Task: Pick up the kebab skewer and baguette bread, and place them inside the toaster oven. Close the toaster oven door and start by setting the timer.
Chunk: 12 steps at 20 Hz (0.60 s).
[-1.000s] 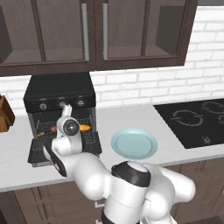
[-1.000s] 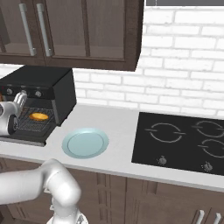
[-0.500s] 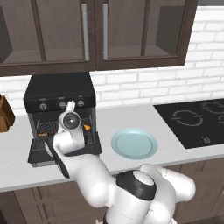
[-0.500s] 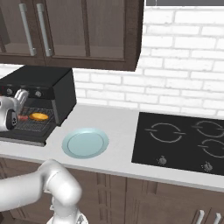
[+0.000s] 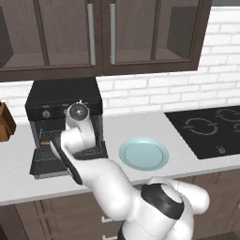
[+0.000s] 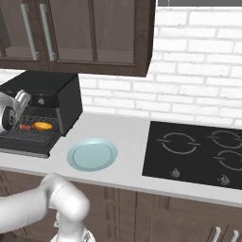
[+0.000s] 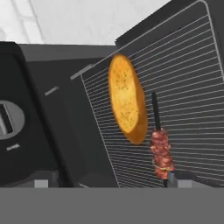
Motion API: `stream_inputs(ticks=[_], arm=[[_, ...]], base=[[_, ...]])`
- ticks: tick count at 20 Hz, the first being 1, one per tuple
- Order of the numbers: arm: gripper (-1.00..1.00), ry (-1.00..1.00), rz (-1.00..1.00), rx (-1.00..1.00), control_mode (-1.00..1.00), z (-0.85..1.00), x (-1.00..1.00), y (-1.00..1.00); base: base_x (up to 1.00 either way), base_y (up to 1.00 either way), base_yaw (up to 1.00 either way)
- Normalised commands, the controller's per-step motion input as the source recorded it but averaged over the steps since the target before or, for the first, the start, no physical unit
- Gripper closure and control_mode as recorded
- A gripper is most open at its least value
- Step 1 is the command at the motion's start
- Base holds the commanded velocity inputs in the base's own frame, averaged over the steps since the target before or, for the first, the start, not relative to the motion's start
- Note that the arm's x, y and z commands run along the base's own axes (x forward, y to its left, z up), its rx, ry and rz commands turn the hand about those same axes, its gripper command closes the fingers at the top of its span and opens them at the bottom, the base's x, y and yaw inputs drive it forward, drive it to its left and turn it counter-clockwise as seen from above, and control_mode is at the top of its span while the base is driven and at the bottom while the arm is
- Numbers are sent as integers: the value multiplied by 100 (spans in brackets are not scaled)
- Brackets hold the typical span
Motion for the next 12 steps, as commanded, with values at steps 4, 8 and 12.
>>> stream_inputs(ticks=[4, 8, 12], arm=[[-100, 2, -2, -6, -100, 0, -74, 14], [-100, 3, 6, -11, -100, 0, -40, 18], [-100, 3, 18, -17, -100, 0, -19, 0]], base=[[0, 0, 0], [0, 0, 0], [0, 0, 0]])
